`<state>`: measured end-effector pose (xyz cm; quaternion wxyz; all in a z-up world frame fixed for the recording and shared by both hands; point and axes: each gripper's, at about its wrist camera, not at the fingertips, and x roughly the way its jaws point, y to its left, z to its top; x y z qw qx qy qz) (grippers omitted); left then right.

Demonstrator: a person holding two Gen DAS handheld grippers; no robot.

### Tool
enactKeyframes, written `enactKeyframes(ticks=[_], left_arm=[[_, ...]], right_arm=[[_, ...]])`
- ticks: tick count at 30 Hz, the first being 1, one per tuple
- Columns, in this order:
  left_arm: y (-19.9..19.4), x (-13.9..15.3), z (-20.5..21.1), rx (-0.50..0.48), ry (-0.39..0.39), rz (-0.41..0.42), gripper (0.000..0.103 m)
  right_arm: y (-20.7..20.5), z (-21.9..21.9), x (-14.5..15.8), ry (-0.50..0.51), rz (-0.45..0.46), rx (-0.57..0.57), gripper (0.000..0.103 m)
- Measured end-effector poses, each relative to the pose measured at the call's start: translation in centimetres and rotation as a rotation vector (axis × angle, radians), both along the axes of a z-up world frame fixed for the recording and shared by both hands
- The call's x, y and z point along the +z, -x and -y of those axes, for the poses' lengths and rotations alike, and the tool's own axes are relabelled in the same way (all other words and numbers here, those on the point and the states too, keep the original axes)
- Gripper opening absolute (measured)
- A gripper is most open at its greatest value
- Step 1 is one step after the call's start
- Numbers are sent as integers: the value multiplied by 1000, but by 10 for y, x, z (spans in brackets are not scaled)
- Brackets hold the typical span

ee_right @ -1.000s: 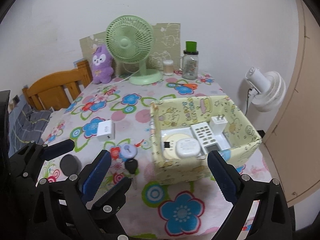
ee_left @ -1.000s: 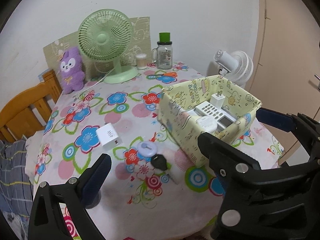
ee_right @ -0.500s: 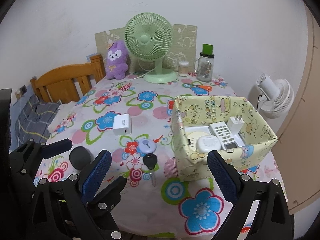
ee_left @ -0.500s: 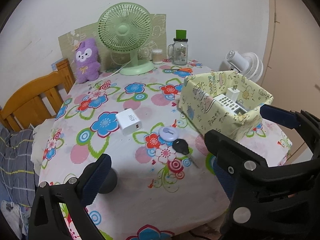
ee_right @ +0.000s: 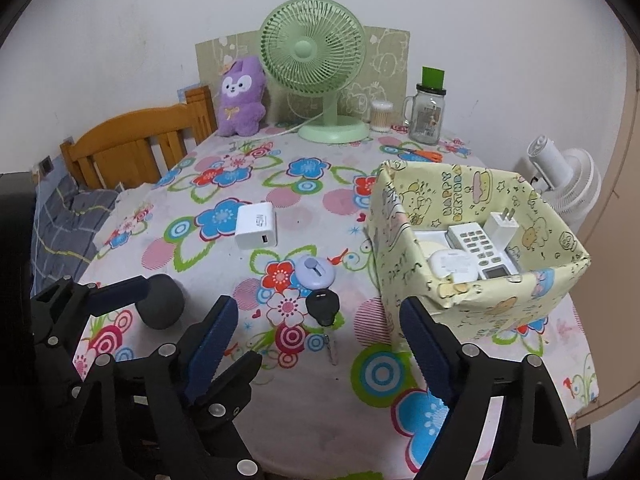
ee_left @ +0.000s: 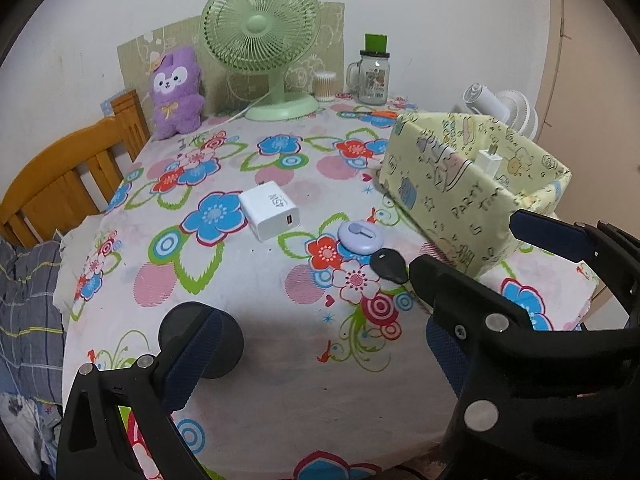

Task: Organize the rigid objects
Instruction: 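Lift both tools out of the basket and move back over the table, then move the right tool to the black car key while the left tool approaches the white charger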

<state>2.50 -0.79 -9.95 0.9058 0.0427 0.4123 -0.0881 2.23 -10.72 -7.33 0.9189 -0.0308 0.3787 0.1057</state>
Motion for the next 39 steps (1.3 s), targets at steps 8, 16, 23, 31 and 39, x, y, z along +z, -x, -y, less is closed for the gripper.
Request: enactKeyframes(ticks=[8,16,23,31,39], left_arm=[[-12,-15,-7,1,4,-32,103],[-24,-27,-13,5,-6,-62,103],[-34,-37,-16,-3,-11,-90,103],[-42,-44,-14,-22,-27,-97,103],[-51,-49,-12,-32,-41,-112,103]], right_arm=[[-13,-10,-16,17,-40,17,75],[-29,-17,-31,28,-83,8,67],[-43,-21,-45,33,-132,-5,64],[-57,-18,-60,26,-188,-41,56],[-67,-16,-70,11,-228,-64,46]])
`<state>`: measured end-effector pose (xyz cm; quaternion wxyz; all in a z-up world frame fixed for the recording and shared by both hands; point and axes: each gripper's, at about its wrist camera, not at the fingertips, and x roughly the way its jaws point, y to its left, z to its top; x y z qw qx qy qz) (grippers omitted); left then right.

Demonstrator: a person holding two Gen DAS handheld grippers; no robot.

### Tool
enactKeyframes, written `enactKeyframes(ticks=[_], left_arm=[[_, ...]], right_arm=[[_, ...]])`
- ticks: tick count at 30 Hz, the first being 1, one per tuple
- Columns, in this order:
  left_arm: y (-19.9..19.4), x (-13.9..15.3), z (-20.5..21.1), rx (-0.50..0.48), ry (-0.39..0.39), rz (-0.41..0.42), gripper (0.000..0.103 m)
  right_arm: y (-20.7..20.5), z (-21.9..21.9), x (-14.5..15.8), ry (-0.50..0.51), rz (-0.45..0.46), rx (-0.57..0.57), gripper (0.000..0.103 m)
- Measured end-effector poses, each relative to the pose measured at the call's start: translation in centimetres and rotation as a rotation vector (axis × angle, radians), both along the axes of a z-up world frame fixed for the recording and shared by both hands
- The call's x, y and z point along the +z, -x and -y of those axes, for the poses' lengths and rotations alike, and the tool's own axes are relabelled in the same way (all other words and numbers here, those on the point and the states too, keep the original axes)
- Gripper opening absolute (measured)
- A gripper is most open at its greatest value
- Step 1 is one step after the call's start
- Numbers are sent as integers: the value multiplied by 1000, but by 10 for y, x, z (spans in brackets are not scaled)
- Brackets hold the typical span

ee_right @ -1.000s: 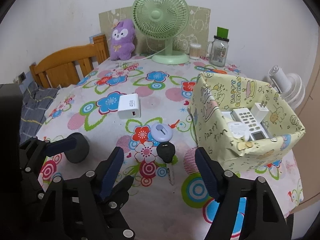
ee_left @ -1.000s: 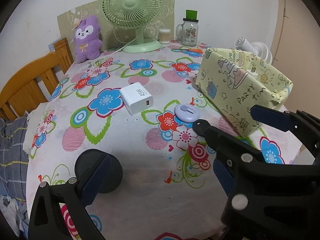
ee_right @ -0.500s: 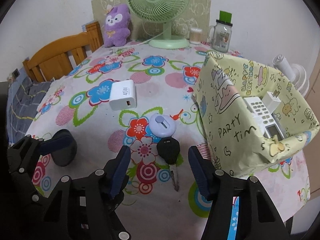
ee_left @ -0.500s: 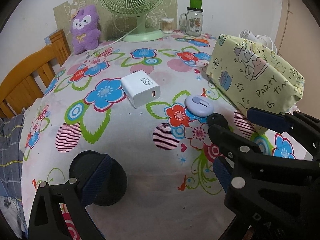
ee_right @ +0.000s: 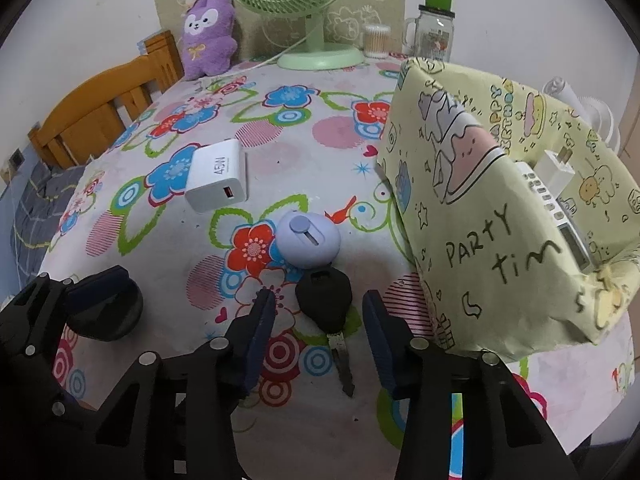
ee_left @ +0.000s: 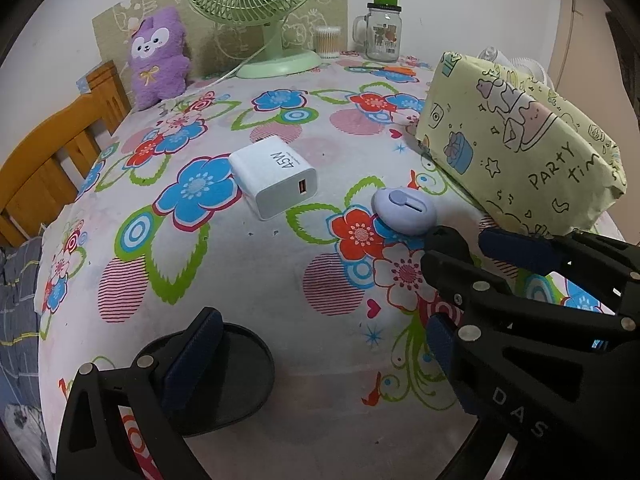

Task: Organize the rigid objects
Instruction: 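Move the right tool to the black car key while the left tool approaches the white charger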

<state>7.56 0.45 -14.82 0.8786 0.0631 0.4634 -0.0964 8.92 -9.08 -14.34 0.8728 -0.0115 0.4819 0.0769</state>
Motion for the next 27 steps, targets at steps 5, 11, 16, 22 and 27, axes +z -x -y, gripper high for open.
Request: enactKeyframes(ticks=[5,11,16,22,27], left_arm=[[-5,-5,2,-6,-15,-12,103],[-8,-6,2,-11,-13,-16,103],[-12,-4,0,-7,-5,-16,103],[-24,4,-7,29,22,-3,103],[-37,8,-10,61,16,-2,103]], right_arm=[[-5,-1,-7,6,-26,-11,39],[-8,-3,-7,27,-14,-16,35],[-11,-4,-6,20,-27,-13,34],[-16,-9,10,23,15,0,34],[-26,-12,18,10,30,2,34]])
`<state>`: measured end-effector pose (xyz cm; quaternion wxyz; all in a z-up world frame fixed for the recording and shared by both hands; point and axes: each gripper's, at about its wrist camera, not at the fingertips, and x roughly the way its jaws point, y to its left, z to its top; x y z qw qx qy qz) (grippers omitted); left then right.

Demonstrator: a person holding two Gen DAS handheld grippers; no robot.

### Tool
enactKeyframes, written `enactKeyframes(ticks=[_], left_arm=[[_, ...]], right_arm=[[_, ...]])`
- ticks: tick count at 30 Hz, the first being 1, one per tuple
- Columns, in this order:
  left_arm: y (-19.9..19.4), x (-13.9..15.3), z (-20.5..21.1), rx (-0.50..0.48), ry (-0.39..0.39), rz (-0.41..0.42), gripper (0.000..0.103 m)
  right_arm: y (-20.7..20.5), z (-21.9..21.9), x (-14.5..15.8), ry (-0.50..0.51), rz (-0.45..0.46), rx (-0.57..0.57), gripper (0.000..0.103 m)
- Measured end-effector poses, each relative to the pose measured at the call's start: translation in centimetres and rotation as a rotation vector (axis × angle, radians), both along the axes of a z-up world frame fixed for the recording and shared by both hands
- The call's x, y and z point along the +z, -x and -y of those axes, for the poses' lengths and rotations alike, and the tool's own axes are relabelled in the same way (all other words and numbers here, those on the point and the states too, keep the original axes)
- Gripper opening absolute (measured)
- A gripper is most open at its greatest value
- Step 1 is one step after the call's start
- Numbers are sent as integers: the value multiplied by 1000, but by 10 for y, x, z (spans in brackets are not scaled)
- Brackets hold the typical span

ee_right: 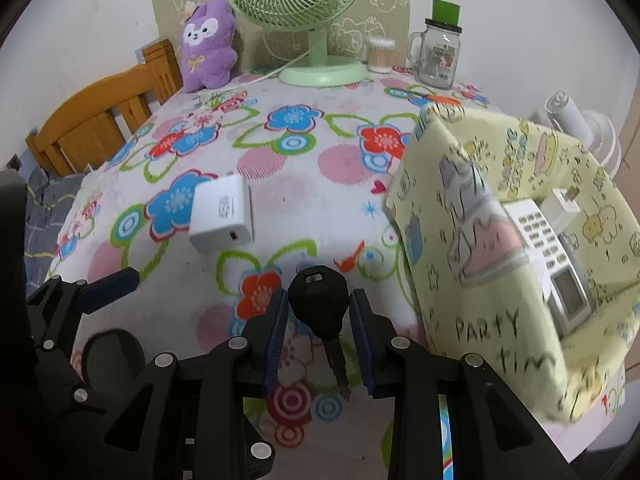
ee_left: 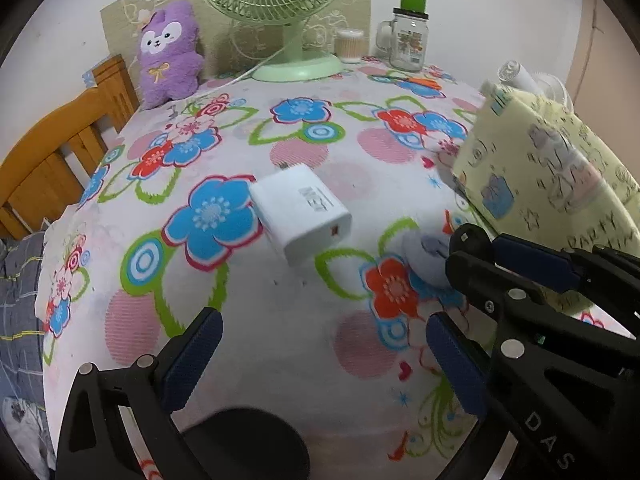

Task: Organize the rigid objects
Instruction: 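Move the right tool to the black car key while the left tool approaches the white charger, then close the right tool on the black car key while the left tool grips the white charger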

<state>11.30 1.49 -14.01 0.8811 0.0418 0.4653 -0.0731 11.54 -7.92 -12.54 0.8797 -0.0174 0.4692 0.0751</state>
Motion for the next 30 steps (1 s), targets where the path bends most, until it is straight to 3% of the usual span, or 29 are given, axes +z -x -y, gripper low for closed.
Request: enactKeyframes(ticks=[19,30], left_arm=[[-53,-5,-6,81,-17,-43,102],[-76,-10,-8,114,-26,-26,88]], right_arm=[[-53,-6,0,-19,5,-1,34],[-71,-7,-1,-48,2,-4,35]])
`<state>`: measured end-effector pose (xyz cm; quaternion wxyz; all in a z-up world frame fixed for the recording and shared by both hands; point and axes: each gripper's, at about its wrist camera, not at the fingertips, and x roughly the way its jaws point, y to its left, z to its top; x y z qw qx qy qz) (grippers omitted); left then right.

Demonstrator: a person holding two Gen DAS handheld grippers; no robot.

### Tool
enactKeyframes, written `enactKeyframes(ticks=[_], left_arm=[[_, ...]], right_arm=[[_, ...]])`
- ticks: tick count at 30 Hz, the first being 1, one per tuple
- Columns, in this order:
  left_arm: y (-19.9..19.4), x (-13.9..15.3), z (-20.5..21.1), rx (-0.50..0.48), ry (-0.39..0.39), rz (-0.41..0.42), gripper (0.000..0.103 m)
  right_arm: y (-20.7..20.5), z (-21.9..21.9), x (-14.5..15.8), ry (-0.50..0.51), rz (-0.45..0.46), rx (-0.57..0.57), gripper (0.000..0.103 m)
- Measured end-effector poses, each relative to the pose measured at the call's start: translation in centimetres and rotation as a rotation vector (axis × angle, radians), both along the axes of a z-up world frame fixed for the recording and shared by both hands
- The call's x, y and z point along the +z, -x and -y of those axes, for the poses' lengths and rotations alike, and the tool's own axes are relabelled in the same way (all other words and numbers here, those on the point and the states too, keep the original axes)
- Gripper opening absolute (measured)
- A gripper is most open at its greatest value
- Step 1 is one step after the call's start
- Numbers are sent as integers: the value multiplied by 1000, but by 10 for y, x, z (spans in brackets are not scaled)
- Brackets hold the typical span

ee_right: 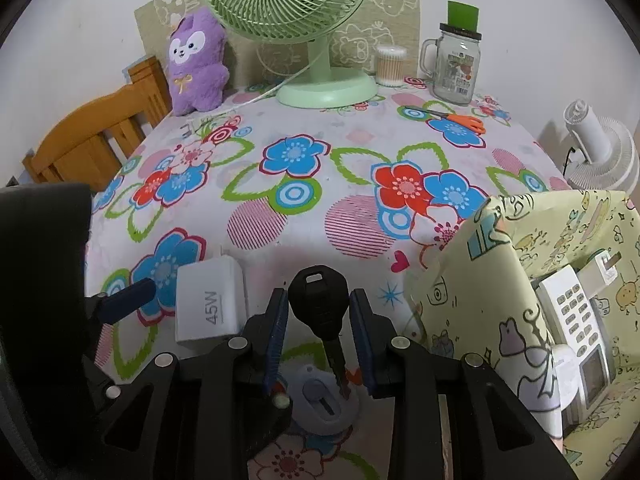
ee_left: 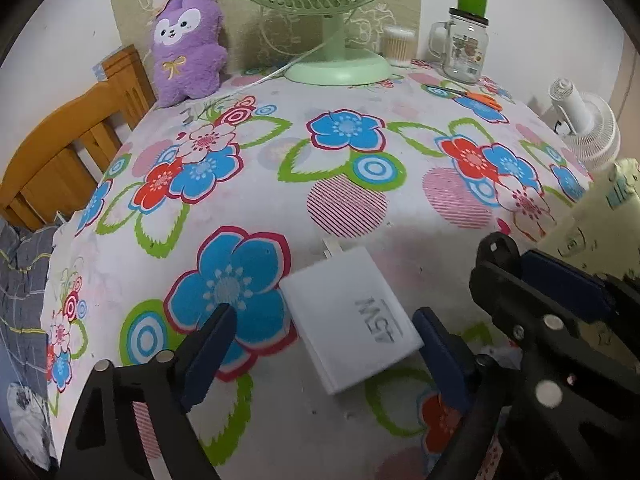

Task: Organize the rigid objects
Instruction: 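Close the right tool on the black car key while the left tool grips the white charger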

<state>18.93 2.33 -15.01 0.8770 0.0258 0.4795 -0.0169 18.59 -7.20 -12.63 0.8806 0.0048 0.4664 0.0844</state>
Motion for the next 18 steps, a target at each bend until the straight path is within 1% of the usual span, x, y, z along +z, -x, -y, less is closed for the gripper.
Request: enactKeyframes(ticks=[2,4,5,6,10,13,18], left_arm=[[-3,-3,-2,4,29,-12,84],[-3,-3,-2,4,42,-6,81],[-3,-2,-2,4,42,1,76],[-2,-1,-2,0,45,9,67],[-1,0,-1,-12,40,15,65],[2,2,0,-24,34,16,60],[7,6,-1,-35,45,19,55]], right_arm=[[-2,0,0,-2,-2,-3,35],[-3,-1,-1,-4,-3,-4,35],[-3,0,-1,-6,-3,-4,35],[-3,0,-1,-7,-3,-4,35],[-4,-1,-2,-14,-9,-2,35],[-3,-1,-3,-15,-18,-4,35],[-1,-1,-2,-14,-13,-1,35]])
